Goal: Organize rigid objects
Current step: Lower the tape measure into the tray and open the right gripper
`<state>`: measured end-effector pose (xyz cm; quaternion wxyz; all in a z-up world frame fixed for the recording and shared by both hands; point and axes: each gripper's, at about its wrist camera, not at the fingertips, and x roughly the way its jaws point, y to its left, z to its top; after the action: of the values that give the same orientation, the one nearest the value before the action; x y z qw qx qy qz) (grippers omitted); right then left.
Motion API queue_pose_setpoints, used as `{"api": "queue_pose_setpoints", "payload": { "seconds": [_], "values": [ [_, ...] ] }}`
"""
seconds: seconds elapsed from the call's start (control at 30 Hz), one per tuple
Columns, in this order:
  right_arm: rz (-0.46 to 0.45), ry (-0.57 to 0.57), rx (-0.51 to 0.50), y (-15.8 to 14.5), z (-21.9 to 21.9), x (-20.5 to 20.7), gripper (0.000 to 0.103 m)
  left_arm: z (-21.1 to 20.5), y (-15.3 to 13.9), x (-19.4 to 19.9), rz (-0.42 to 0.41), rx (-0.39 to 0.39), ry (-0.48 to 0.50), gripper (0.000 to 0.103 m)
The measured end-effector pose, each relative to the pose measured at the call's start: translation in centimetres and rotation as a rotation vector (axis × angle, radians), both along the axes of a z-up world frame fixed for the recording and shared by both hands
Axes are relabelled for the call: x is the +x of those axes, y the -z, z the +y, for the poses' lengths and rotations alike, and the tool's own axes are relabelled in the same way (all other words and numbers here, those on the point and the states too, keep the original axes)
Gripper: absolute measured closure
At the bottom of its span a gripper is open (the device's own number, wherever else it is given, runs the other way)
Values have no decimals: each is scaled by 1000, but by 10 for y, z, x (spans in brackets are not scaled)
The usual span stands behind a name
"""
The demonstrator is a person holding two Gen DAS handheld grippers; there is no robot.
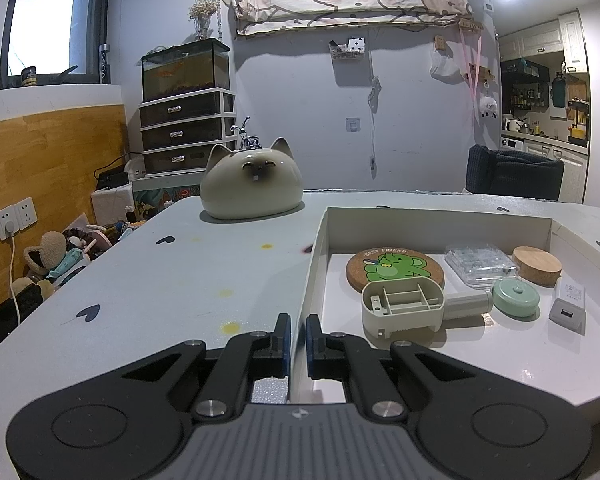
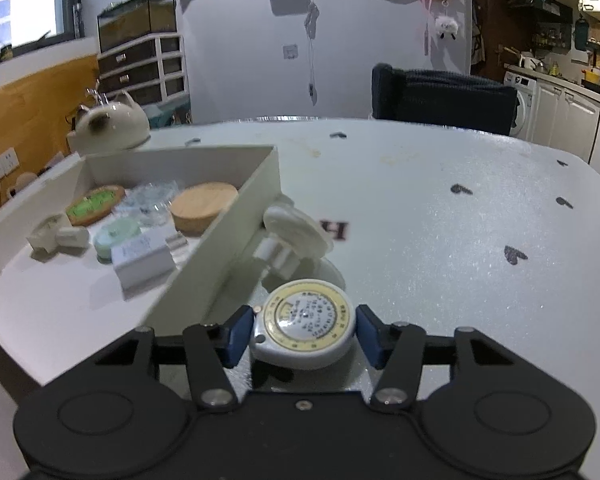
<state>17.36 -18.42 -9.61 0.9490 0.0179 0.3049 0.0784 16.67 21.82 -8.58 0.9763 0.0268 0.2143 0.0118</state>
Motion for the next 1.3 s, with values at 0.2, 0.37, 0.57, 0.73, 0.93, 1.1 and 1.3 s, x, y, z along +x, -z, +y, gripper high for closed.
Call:
{"api": "queue_pose_setpoints", "payload": {
  "seconds": [0.2,0.37,0.57,0.73,0.93,1.1,1.3],
  "values": [
    [-99,-54,58,-28,21,-12,46,-2,0,0,0,-1,0,96],
    [-117,-189,91,-41,64,-12,46,-1,0,0,0,-1,0,96],
    [-60,-345,113,-33,125,-2,46,-2,1,1,1,-2,0,96],
    [-12,-419,121,-22,169,4,46,-4,1,0,2,-4,0,96],
    [23,-390,109,-14,200,18,46,-6,3,2,4,-15,3,96],
    [42,-384,115,-12,213,22,45,-6,3,3,5,-20,4,96],
    [31,-369,114,-12,216,20,28,-6,3,3,5,-20,3,96]
  ]
}}
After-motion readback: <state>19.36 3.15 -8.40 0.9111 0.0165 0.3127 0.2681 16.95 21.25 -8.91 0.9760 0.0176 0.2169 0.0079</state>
